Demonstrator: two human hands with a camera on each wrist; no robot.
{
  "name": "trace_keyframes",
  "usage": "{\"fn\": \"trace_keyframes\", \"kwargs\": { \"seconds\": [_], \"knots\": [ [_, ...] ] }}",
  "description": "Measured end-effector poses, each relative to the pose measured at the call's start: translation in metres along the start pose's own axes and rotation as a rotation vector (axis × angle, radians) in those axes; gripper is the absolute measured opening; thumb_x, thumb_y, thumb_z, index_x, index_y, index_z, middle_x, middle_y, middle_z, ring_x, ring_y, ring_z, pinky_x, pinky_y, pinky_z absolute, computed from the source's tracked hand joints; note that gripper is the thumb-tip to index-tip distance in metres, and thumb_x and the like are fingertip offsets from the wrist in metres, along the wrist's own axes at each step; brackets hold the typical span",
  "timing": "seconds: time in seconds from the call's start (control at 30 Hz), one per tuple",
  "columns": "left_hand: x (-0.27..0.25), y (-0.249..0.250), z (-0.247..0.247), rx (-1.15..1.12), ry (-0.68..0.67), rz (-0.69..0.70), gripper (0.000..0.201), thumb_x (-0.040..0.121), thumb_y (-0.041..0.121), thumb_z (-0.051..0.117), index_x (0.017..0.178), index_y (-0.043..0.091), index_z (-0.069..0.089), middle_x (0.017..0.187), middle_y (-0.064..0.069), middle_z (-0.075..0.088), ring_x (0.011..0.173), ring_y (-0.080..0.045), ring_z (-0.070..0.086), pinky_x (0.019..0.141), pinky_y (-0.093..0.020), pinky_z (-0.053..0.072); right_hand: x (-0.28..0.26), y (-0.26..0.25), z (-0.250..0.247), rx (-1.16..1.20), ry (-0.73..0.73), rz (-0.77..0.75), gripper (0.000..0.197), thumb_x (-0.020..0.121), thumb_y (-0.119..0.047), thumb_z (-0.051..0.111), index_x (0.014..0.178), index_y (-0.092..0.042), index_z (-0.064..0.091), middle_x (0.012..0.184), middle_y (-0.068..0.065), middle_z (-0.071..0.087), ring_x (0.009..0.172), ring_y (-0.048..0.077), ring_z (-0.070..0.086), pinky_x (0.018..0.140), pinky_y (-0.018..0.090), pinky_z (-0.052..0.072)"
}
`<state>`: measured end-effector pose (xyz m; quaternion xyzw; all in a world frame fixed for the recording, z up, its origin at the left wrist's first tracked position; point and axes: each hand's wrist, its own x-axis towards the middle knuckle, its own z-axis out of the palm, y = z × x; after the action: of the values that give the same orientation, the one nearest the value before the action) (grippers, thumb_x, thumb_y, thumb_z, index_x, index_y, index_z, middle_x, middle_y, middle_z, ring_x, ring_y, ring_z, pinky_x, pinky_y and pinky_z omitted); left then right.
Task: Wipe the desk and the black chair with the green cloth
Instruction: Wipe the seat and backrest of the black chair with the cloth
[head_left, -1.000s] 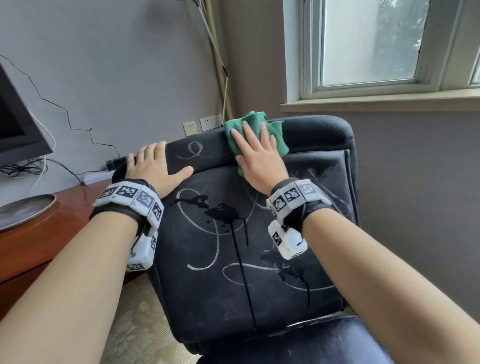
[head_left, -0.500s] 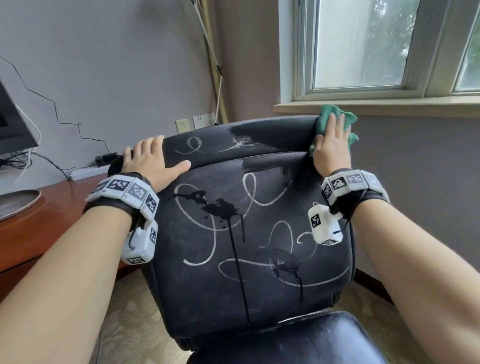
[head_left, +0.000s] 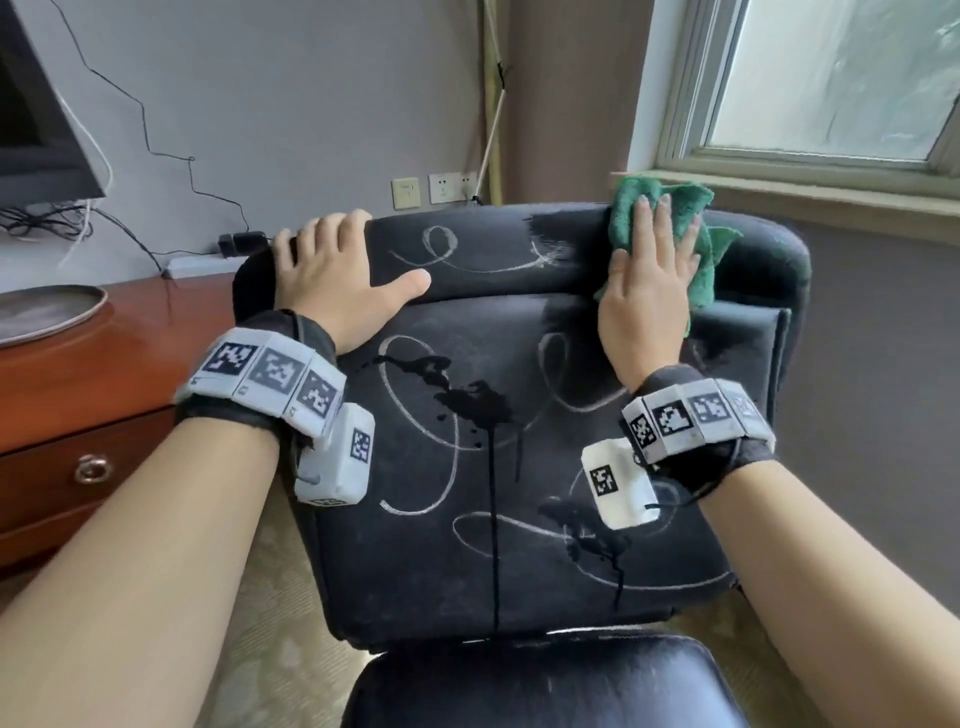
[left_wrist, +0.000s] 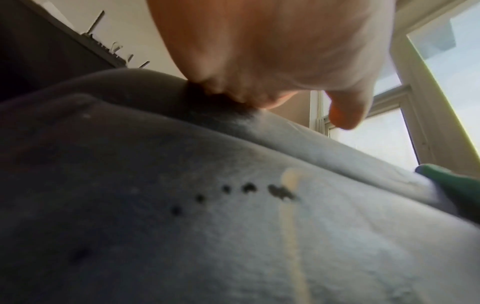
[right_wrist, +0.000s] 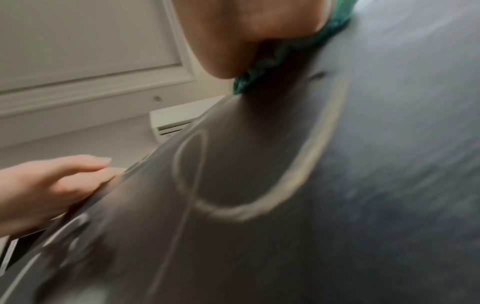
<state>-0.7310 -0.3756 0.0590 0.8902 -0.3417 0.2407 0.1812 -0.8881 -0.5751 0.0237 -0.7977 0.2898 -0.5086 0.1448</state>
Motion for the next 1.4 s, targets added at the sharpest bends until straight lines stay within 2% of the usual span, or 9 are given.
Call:
{"fn": "trace_keyframes", "kwargs": {
  "seconds": [0.07, 0.13, 0.23, 0.37, 0.5, 0.7, 0.93, 1.23, 1.4],
  "knots": [
    [-0.004, 0.002, -0.004, 0.013, -0.010, -0.030, 0.090, 0.067, 0.073, 0.033, 0.135, 0.014, 0.034, 0.141, -0.009, 0.036, 0.134, -0.026, 0.026, 0.112, -0.045, 0.011, -0.009, -0.013, 0.007, 0.006, -0.045, -0.039, 0.051, 0.100, -0.015, 0.033, 0.149, -0.013, 0.020, 0.158, 0.006, 0.011, 0.145, 0.034, -0.004, 0.115, 0.038, -0.006],
    [-0.012, -0.003, -0.013, 0.037, -0.027, -0.050, 0.086, 0.074, 0.072, 0.042, 0.136, 0.013, 0.033, 0.141, -0.009, 0.036, 0.134, -0.028, 0.026, 0.111, -0.046, 0.012, -0.015, -0.026, 0.009, 0.006, -0.119, -0.074, 0.052, 0.100, -0.015, 0.034, 0.149, -0.012, 0.021, 0.158, 0.007, 0.011, 0.145, 0.036, -0.004, 0.116, 0.040, -0.004],
    [-0.029, -0.014, -0.031, 0.084, -0.035, -0.074, 0.080, 0.082, 0.063, 0.055, 0.138, 0.012, 0.031, 0.144, -0.010, 0.033, 0.135, -0.029, 0.025, 0.110, -0.047, 0.013, -0.021, -0.043, 0.008, 0.022, -0.229, -0.139, 0.053, 0.099, -0.015, 0.034, 0.150, -0.013, 0.019, 0.159, 0.006, 0.009, 0.145, 0.036, -0.006, 0.116, 0.042, -0.003],
    [-0.054, -0.033, -0.056, 0.137, -0.054, -0.154, 0.090, 0.072, 0.071, 0.045, 0.140, 0.013, 0.030, 0.145, -0.009, 0.033, 0.134, -0.028, 0.026, 0.110, -0.046, 0.015, -0.033, -0.073, 0.012, 0.082, -0.358, -0.239, 0.053, 0.100, -0.017, 0.034, 0.151, -0.017, 0.017, 0.159, 0.004, 0.006, 0.145, 0.035, -0.009, 0.116, 0.043, -0.003],
    [-0.066, -0.042, -0.068, 0.181, -0.071, -0.196, 0.081, 0.080, 0.060, 0.055, 0.143, 0.016, 0.027, 0.147, -0.006, 0.032, 0.136, -0.026, 0.027, 0.112, -0.044, 0.017, -0.056, -0.103, 0.021, 0.092, -0.443, -0.384, 0.053, 0.101, -0.021, 0.033, 0.151, -0.020, 0.015, 0.160, 0.001, 0.004, 0.145, 0.035, -0.008, 0.116, 0.046, -0.001],
    [-0.056, -0.028, -0.064, 0.172, -0.130, -0.198, 0.081, 0.082, 0.054, 0.056, 0.146, 0.017, 0.023, 0.150, -0.005, 0.029, 0.138, -0.023, 0.024, 0.113, -0.042, 0.017, -0.045, -0.079, 0.014, 0.061, -0.550, -0.384, 0.053, 0.102, -0.030, 0.029, 0.151, -0.028, 0.009, 0.160, -0.005, -0.001, 0.146, 0.025, -0.008, 0.117, 0.035, -0.003],
    [-0.041, -0.034, -0.040, 0.243, -0.050, -0.161, 0.087, 0.080, 0.060, 0.055, 0.146, 0.016, 0.019, 0.151, -0.003, 0.026, 0.139, -0.023, 0.021, 0.115, -0.045, 0.012, -0.033, -0.019, 0.003, -0.130, -0.450, -0.155, 0.057, 0.101, -0.034, 0.027, 0.152, -0.026, 0.001, 0.160, 0.000, -0.006, 0.146, 0.028, -0.004, 0.119, 0.040, 0.000],
    [-0.029, -0.043, -0.022, 0.330, 0.010, -0.156, 0.097, 0.076, 0.073, 0.050, 0.145, 0.013, 0.019, 0.148, -0.007, 0.027, 0.136, -0.027, 0.024, 0.113, -0.044, 0.013, -0.026, -0.011, 0.017, -0.141, -0.429, -0.206, 0.055, 0.102, -0.032, 0.026, 0.152, -0.028, 0.004, 0.160, -0.001, -0.004, 0.146, 0.027, -0.004, 0.117, 0.037, -0.002],
    [-0.026, -0.056, -0.024, 0.364, -0.033, -0.159, 0.102, 0.076, 0.075, 0.047, 0.148, 0.012, 0.012, 0.151, -0.008, 0.022, 0.138, -0.028, 0.020, 0.115, -0.044, 0.011, -0.026, -0.033, 0.036, -0.142, -0.437, -0.251, 0.054, 0.102, -0.033, 0.025, 0.152, -0.028, 0.004, 0.160, 0.000, -0.003, 0.145, 0.034, -0.008, 0.117, 0.043, -0.001]
  ]
}}
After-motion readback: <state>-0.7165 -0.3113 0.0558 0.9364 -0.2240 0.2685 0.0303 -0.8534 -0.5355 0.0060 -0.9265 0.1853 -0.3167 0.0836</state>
